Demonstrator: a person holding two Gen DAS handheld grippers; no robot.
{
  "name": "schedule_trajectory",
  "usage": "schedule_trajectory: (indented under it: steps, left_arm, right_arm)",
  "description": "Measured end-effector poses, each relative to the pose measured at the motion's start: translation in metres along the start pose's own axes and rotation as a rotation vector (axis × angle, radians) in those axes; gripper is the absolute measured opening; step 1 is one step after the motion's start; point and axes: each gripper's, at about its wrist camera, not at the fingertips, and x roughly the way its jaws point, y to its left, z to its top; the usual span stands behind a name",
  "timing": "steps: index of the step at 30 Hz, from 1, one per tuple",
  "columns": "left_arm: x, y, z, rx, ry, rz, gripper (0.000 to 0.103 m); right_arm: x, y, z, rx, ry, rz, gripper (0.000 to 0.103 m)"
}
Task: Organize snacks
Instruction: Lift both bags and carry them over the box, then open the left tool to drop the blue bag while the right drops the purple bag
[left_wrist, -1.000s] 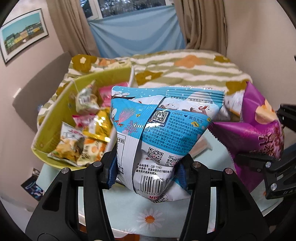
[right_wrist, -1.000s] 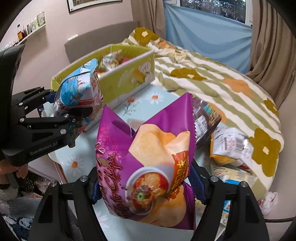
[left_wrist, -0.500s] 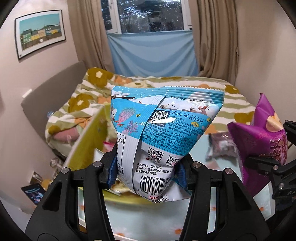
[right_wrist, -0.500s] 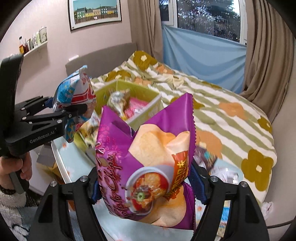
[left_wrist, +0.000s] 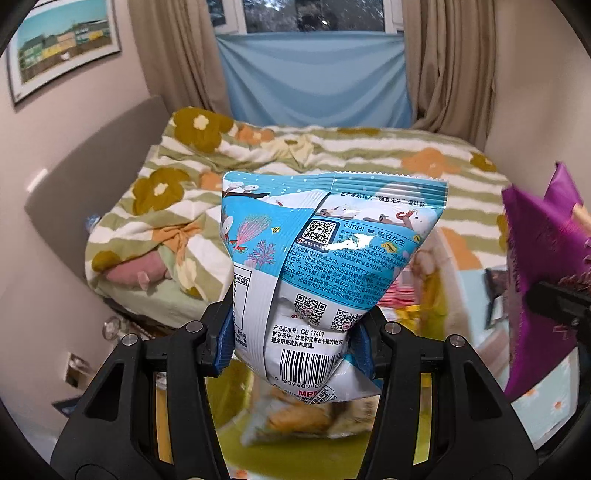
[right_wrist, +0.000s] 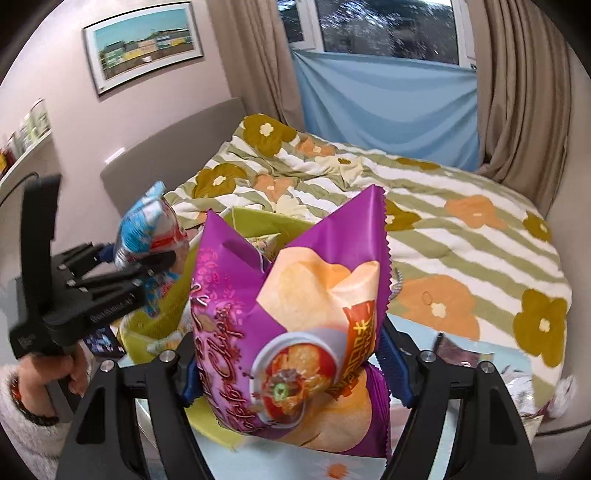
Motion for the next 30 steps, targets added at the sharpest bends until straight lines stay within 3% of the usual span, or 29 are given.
schedule_trajectory:
  steps: [7, 12, 13, 14, 15, 18, 30]
  left_arm:
    - [0.059, 0.006, -0.001, 0.066, 0.111, -0.079, 0.050]
    - [0.079, 0.002, -0.008, 0.087, 0.171, -0.100, 0.053]
    - [0.082, 0.001, -0.008, 0.091, 0.187, -0.109, 0.067]
    - [0.084, 0.000, -0.009, 0.095, 0.199, -0.112, 0.093]
    - [0.082, 0.000, -0.010, 0.098, 0.195, -0.106, 0.103]
    - [0.067, 0.001, -0.012, 0.105, 0.158, -0.101, 0.103]
    - [0.042, 0.025, -0.023, 0.044, 0.174, -0.065, 0.103]
  right_arm:
    - [0.036, 0.013, 0.007, 0.130, 0.053, -0.064, 0.073]
    - [0.048, 0.017, 0.010, 0.156, 0.073, -0.086, 0.073]
    - [0.050, 0.017, 0.011, 0.156, 0.075, -0.092, 0.073]
    - [0.050, 0.017, 0.010, 0.157, 0.076, -0.094, 0.073]
    - [0.050, 0.016, 0.010, 0.159, 0.076, -0.095, 0.073]
    - [0.050, 0.017, 0.013, 0.156, 0.074, -0.093, 0.072]
    - [0.060, 0.021, 0.042, 0.057, 0.081, -0.047, 0.073]
